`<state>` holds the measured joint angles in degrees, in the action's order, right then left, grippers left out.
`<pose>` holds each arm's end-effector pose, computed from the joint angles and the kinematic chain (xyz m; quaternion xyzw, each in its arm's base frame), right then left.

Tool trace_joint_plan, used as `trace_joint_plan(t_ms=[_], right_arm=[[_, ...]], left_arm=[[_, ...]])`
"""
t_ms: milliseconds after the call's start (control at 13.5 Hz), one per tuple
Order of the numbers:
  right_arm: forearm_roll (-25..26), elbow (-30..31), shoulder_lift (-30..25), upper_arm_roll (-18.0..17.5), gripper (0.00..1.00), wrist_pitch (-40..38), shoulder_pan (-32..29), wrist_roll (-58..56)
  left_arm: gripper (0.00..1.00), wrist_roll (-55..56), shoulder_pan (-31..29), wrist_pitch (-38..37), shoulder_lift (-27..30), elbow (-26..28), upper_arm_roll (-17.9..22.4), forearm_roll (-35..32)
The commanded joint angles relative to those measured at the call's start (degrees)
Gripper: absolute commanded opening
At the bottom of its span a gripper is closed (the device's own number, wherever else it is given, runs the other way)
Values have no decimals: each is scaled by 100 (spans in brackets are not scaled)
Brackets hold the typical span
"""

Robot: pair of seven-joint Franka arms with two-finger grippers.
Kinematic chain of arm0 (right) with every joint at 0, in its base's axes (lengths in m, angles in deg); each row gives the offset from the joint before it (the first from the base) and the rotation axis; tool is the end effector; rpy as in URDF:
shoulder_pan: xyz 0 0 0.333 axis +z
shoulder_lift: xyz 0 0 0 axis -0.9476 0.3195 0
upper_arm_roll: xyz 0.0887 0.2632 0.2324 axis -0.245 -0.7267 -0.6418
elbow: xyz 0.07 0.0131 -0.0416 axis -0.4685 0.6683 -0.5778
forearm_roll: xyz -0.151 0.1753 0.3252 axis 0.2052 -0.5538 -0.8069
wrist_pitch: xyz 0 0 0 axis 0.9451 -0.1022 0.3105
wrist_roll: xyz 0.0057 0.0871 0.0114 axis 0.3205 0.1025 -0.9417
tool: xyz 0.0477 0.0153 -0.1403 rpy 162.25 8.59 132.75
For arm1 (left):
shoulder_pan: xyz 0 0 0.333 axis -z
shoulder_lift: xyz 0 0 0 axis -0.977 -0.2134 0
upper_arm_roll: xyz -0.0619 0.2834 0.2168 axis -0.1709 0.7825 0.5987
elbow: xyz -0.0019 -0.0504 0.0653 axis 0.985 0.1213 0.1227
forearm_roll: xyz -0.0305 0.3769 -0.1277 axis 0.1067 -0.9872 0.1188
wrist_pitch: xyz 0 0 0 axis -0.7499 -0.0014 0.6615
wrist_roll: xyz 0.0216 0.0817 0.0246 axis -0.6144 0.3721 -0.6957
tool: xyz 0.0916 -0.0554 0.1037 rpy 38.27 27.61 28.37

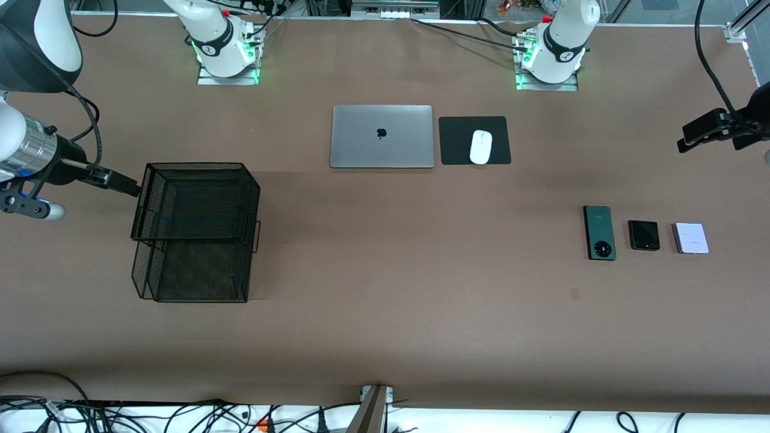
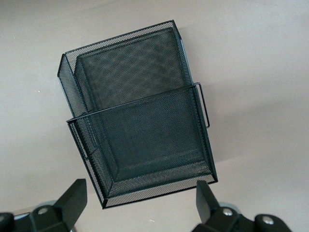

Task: Place phones with both arms
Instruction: 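Reach the left gripper toward the green phone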

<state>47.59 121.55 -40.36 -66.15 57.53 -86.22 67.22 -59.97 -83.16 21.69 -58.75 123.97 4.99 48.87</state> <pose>0.6164 0.0107 0.5262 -0.9899 0.1367 0.0370 0.0078 0.5746 0.0189 0.6424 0.9982 0.0419 -0.0423 0.0026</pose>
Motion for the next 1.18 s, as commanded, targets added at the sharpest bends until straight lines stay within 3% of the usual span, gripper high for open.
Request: trace_joint_plan(t_ms=[0,443,665,887,1109], right_arm=[[15,-158,57,-32,100,-121,-26,104],[15,-158,66,-32,100,-156,-18,96],[6,-158,66,-32,100,-156,-18,96],[-3,-158,66,-32,100,-165,-18,105],[-29,-158,66,-24,100,-165,-18,114]], left_arm=[[100,-121,3,39,87,122,47,-140],[100,-121,3,187,-26,175,56,-132],[100,-130,-137,1046,-527,516,74,-201],[100,-130,-251,2257,-791,1315,48,-439],[100,-121,-252,2779,-1361,1449,56,-422]])
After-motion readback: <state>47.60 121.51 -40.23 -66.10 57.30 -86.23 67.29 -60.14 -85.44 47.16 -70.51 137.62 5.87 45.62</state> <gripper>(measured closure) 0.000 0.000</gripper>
